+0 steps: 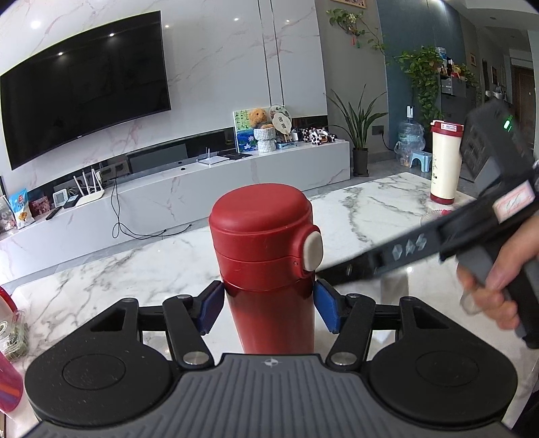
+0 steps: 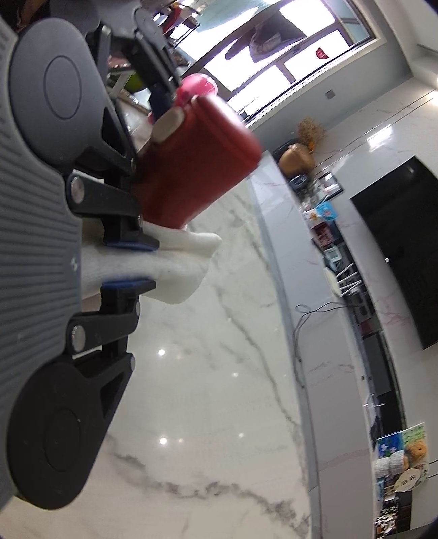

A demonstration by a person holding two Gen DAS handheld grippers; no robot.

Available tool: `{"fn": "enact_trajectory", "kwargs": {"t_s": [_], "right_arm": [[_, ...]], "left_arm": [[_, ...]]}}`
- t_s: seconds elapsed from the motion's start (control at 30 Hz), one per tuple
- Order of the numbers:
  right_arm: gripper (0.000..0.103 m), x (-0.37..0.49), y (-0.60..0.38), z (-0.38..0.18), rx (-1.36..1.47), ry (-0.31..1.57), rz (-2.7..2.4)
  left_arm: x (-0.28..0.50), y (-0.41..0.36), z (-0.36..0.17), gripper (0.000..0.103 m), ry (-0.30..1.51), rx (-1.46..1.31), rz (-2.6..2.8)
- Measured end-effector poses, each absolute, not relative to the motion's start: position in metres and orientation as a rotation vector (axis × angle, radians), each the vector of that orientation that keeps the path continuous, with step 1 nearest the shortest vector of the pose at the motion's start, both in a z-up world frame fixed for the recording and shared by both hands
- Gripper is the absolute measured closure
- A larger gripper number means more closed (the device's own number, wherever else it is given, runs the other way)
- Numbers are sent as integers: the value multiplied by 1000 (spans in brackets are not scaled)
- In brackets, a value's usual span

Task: Clean container
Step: 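Wipe the thermos side with the towel in the right tool while the left tool holds it, then rub the towel in the right tool around the thermos body held by the left tool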

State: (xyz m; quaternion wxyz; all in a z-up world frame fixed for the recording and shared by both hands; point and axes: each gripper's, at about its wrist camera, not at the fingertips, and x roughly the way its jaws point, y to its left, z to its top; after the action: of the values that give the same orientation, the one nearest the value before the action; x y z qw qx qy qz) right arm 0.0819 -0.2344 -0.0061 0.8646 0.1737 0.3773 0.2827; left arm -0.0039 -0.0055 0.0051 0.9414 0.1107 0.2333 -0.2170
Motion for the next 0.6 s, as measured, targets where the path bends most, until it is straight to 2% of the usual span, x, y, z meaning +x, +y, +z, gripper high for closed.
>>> {"fn": "enact_trajectory", "kwargs": {"t_s": [0.33,0.6], "right_arm": [[84,90,-224,-42,308,916,554],[84,91,-222,-45,305,926,551]], "left_arm": [[-5,-7,6,46,479,213,-431],[-6,-15,4,41,494,115,-322]]}}
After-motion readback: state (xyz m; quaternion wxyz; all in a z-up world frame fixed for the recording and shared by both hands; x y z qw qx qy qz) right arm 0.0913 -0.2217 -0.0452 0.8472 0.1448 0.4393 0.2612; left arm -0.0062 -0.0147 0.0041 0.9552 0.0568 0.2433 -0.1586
